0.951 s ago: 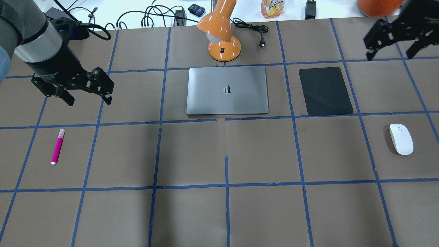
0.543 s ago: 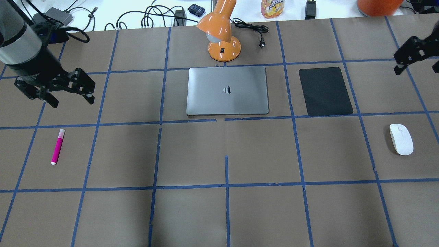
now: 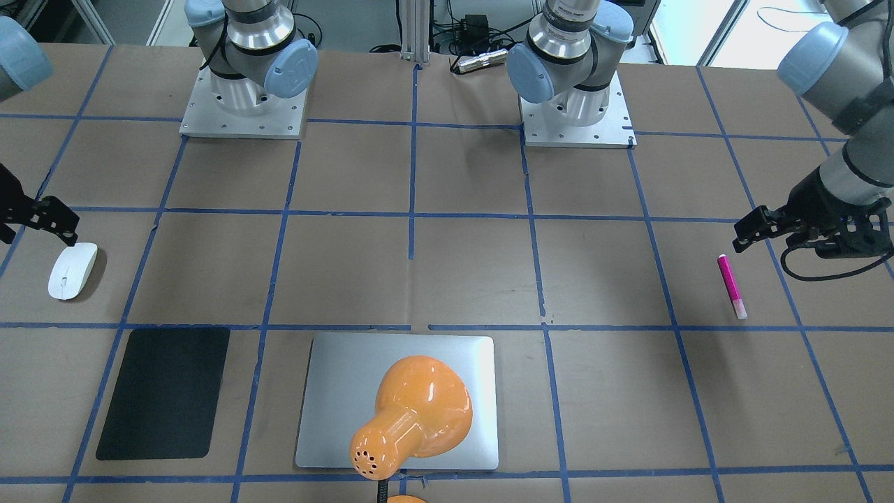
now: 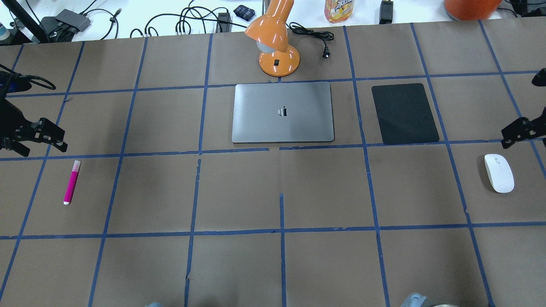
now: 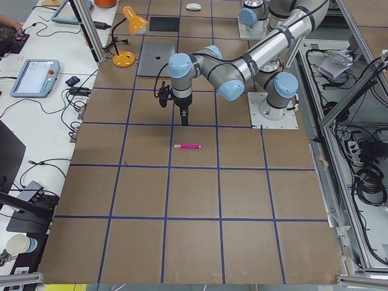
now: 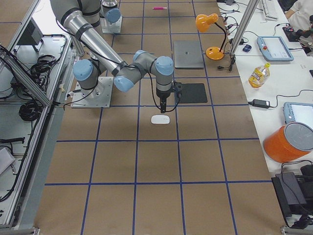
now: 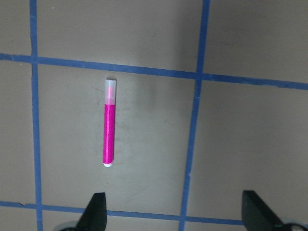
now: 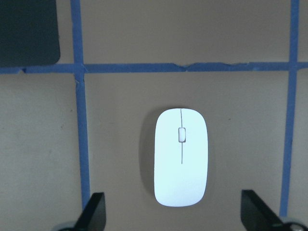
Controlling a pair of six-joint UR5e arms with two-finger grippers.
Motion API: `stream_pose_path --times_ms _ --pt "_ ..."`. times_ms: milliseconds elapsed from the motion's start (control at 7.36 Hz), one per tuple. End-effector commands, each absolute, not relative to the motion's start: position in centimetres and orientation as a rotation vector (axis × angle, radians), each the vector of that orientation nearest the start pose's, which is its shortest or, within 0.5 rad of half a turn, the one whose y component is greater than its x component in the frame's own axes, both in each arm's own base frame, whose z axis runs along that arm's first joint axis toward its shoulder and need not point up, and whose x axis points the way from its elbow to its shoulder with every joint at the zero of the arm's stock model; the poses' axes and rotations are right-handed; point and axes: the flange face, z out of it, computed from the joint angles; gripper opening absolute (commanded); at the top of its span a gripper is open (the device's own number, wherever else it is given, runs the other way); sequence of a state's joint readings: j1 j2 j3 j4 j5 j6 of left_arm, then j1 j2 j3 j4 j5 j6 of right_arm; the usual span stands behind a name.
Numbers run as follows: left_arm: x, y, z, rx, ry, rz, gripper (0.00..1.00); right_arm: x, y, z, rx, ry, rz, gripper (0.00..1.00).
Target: Place pen and mouse around notebook
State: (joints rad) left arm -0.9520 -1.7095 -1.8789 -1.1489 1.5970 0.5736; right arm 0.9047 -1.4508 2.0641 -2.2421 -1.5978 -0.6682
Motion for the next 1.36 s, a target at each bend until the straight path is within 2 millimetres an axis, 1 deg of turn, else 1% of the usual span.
stream_pose_path --times_ms 0,136,272,407,543,679,815,951,1086,1222 --pt "21.8 -48.6 26.1 -0.11 3.155 0.101 1.0 -19.5 -44.9 21.6 -0.036 3.188 -0.037 1.0" --pt "23.5 -48.3 24.3 -0.158 3.17 0.138 1.0 -20.6 -45.0 20.0 -0.034 3.184 -0.031 1.0" --pt "24.3 -49.0 23.4 -0.154 3.145 0.08 1.0 -21.9 -44.7 18.5 -0.036 3.177 -0.015 1.0" --pt "24.7 -49.4 21.7 -0.123 3.143 0.071 1.0 -22.4 -45.0 18.3 -0.053 3.194 -0.048 1.0" --pt "24.9 -49.6 20.5 -0.127 3.152 0.096 1.0 -22.4 -45.0 18.2 -0.051 3.192 -0.052 1.0" --pt "24.8 -49.7 19.7 -0.147 3.161 0.107 1.0 -22.4 -45.0 17.8 -0.048 3.188 -0.045 1.0" --pt "24.8 -49.8 19.0 -0.15 3.171 0.122 0.87 -22.4 -45.0 17.2 -0.039 3.18 -0.027 1.0" --pt "24.8 -49.8 18.7 -0.145 3.174 0.128 0.8 -22.5 -45.0 16.6 -0.031 3.174 -0.016 0.95" --pt "24.7 -49.8 18.2 -0.145 3.179 0.14 0.79 -22.4 -44.9 16.6 -0.022 3.17 -0.011 0.91" --pt "24.7 -49.8 17.8 -0.143 3.186 0.15 0.75 -22.3 -44.9 16.9 -0.007 3.171 -0.011 0.83"
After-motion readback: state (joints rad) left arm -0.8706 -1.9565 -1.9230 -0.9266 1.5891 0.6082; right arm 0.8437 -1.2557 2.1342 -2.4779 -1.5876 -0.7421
